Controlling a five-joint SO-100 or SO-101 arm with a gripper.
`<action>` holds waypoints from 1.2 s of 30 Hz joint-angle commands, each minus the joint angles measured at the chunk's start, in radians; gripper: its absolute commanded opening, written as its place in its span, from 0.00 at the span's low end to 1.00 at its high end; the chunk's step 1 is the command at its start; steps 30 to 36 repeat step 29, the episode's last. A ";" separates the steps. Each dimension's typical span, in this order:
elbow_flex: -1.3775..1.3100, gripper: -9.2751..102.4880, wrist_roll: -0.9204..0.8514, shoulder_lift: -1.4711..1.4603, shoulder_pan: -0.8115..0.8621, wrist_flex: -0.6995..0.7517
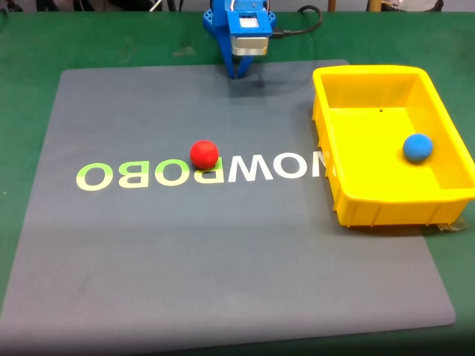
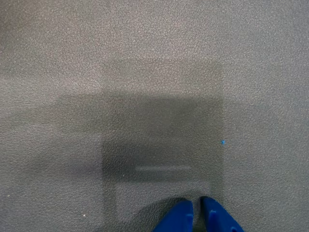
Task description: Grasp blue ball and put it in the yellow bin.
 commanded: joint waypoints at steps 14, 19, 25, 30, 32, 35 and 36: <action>0.032 0.08 -0.008 0.002 0.000 0.005; 0.032 0.08 -0.008 0.003 0.000 0.006; 0.032 0.08 -0.009 0.003 0.000 0.006; 0.032 0.08 -0.009 0.003 0.000 0.006; 0.032 0.08 -0.009 0.003 0.000 0.006; 0.032 0.08 -0.009 0.003 0.000 0.006; 0.032 0.08 -0.009 0.003 0.000 0.006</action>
